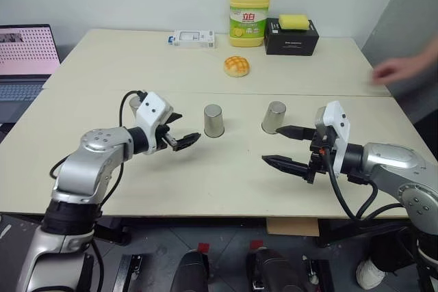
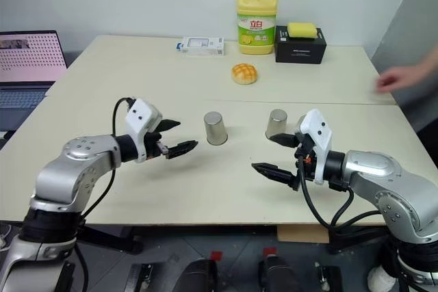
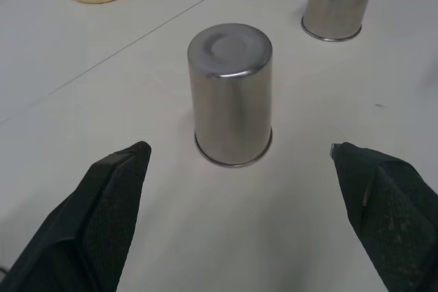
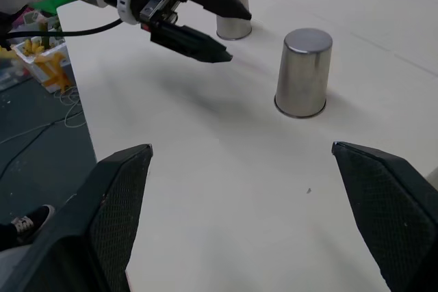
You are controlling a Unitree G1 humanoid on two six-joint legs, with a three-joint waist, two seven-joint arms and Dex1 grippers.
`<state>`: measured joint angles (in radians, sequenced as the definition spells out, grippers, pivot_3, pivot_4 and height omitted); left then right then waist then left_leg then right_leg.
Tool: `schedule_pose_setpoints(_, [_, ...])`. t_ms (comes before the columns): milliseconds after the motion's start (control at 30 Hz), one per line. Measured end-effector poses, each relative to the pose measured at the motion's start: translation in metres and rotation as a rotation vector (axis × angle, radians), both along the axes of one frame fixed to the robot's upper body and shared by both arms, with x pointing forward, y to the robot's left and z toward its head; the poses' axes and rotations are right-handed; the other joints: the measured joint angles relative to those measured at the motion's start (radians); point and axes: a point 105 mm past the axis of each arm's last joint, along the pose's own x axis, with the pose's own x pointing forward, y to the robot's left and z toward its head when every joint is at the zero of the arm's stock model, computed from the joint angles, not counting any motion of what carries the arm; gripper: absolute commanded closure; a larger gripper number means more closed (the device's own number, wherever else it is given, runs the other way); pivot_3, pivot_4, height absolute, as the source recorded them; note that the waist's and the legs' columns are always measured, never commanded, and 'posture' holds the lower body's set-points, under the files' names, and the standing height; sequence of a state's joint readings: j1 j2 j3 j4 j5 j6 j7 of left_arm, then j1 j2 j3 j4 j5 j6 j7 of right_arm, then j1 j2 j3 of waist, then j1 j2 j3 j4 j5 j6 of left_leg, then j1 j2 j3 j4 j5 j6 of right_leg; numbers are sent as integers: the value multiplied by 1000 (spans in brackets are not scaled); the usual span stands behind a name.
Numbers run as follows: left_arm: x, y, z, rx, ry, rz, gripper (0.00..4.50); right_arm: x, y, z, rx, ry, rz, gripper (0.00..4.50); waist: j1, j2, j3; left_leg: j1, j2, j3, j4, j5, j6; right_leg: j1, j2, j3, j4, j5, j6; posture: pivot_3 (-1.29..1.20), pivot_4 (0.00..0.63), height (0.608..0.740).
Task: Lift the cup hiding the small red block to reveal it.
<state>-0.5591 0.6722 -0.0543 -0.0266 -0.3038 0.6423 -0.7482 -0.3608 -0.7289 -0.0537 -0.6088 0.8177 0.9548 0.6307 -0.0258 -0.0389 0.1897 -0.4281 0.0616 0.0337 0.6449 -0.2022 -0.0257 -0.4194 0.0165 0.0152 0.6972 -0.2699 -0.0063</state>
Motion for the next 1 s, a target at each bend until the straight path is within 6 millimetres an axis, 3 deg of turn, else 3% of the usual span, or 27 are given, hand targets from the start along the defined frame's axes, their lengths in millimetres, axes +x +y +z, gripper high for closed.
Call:
schedule_pose_setpoints(233, [30, -26, -13, 7, 18, -43, 0, -9, 3, -8, -11, 28, 18, 33, 0, 0, 0, -1, -1, 0, 1, 0, 0, 0, 1, 0, 0, 0, 0, 0, 150, 740])
schedule_pose_setpoints(400, [51, -28, -15, 18, 12, -18, 0, -13, 4, -15, -22, 46, 23, 33, -2, 0, 0, -1, -1, 1, 1, 0, 0, -1, 1, 0, 0, 0, 0, 0, 150, 740])
schedule_pose_setpoints(667, [63, -45, -29, -11, 55, -51, 0, -11, 3, -15, -29, 39, 5, 33, -1, 0, 0, -2, -2, 1, 1, 0, 0, -1, 3, -1, 0, 0, 0, 0, 150, 740])
schedule_pose_setpoints(933, [68, -49, -30, -21, 48, -51, 1603, -11, 4, -16, -30, 43, 8, 0, -3, 0, 0, -2, -1, 0, 1, 0, 0, -1, 4, -1, 0, 0, 1, 0, 150, 740])
schedule_pose_setpoints(1000, [68, -47, -28, -29, 41, -48, 1756, -12, 5, -17, -29, 44, 9, 0, -3, 0, 0, -2, -1, 0, 1, 0, 0, -1, 4, -1, 0, 0, 1, 0, 150, 740])
